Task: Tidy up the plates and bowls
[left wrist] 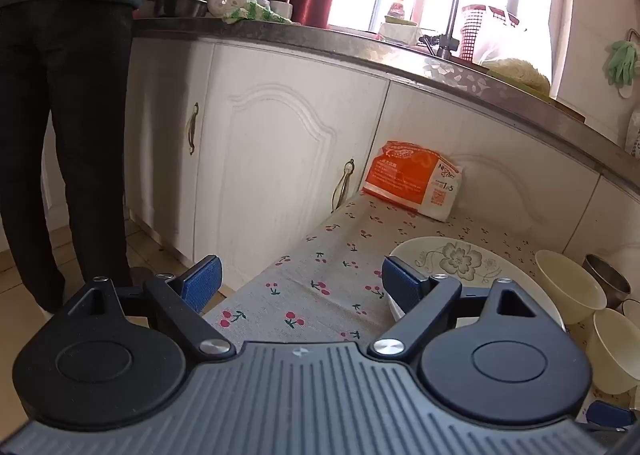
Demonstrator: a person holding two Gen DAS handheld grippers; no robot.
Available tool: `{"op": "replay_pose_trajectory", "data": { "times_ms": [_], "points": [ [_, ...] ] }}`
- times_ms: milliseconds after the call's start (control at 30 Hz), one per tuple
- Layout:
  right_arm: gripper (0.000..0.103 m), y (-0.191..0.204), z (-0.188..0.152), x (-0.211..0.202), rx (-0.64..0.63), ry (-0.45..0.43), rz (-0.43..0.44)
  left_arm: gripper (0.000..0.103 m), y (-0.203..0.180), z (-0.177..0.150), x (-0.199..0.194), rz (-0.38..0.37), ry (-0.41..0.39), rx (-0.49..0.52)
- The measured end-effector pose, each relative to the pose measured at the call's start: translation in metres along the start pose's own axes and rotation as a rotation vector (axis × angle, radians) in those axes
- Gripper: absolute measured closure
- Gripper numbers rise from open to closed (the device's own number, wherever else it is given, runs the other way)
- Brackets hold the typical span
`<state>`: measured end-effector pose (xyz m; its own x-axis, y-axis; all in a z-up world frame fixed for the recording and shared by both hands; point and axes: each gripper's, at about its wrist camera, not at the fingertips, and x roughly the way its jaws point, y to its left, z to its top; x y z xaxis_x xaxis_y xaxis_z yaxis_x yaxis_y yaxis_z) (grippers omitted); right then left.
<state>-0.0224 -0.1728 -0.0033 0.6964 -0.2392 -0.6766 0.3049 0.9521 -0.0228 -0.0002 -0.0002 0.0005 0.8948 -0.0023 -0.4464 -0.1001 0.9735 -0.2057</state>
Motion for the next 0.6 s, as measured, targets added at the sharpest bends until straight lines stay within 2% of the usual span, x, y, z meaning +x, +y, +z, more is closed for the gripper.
{"op": "replay_pose_trajectory", "data": {
  "times_ms": [133, 267, 433, 600],
  "points": [
    [0.000, 0.001, 0.000, 0.000, -0.001, 0.001, -0.009, 0.000, -0.002, -0.002, -0.001, 0.002, 0.000, 0.020],
    [0.001, 0.001, 0.000, -0.004, -0.018, 0.000, -0.017, 0.000, -0.003, -0.002, -0.011, 0.037, -0.023, 0.051],
    [0.001, -0.005, 0.002, -0.037, 0.024, -0.038, 0.056, 0.000, -0.005, -0.007, -0.036, 0.055, -0.032, 0.079],
    [0.001, -0.015, 0.010, -0.077, 0.010, -0.102, 0.052, 0.000, -0.010, -0.011, -0.063, 0.036, -0.059, 0.098]
  ]
}}
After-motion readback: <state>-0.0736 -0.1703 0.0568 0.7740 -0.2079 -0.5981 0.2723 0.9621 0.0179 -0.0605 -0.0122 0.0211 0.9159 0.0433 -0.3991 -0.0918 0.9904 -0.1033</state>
